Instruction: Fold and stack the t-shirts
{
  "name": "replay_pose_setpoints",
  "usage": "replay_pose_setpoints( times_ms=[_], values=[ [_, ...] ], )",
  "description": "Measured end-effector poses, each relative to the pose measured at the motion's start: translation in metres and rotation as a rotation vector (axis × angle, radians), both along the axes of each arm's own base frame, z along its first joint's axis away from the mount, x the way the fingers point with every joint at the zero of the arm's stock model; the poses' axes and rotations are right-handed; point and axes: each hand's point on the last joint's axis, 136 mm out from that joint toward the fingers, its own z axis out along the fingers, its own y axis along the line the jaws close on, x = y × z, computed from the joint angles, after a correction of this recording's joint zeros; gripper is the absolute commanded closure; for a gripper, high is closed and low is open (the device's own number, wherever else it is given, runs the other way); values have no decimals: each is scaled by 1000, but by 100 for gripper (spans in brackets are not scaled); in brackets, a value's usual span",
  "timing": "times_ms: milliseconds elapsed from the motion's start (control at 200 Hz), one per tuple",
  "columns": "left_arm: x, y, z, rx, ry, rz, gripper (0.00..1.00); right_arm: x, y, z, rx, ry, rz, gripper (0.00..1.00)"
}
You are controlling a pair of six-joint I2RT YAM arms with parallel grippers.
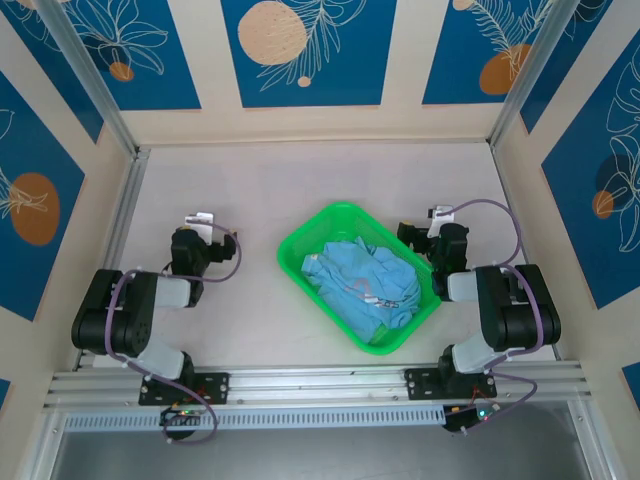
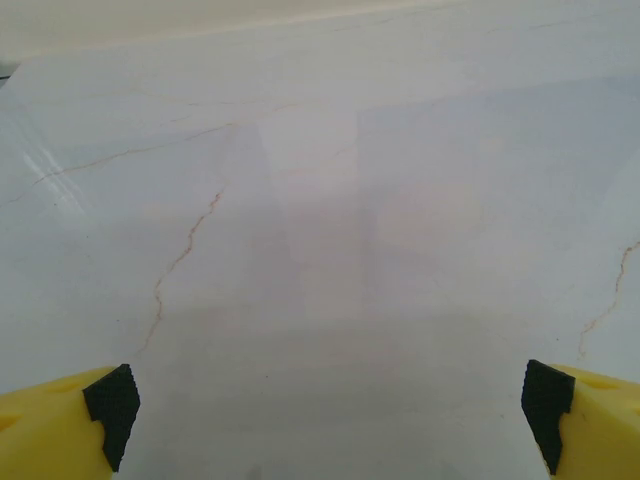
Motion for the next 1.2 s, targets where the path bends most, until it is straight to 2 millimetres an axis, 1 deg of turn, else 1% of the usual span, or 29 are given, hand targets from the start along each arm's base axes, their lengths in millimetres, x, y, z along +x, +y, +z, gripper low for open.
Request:
replay_pose_setpoints(
  times_ms=[1070, 1140, 1200],
  values=[
    [-1, -2, -2, -2, 15, -10, 0, 0, 1, 1, -14, -1, -10, 1],
    [-3, -3, 1, 14, 39, -18, 0, -3, 4, 7, -44, -9, -18, 1],
    [-4, -5, 15, 41, 39, -21, 0, -8, 9, 24, -75, -32, -12, 1]
  ],
)
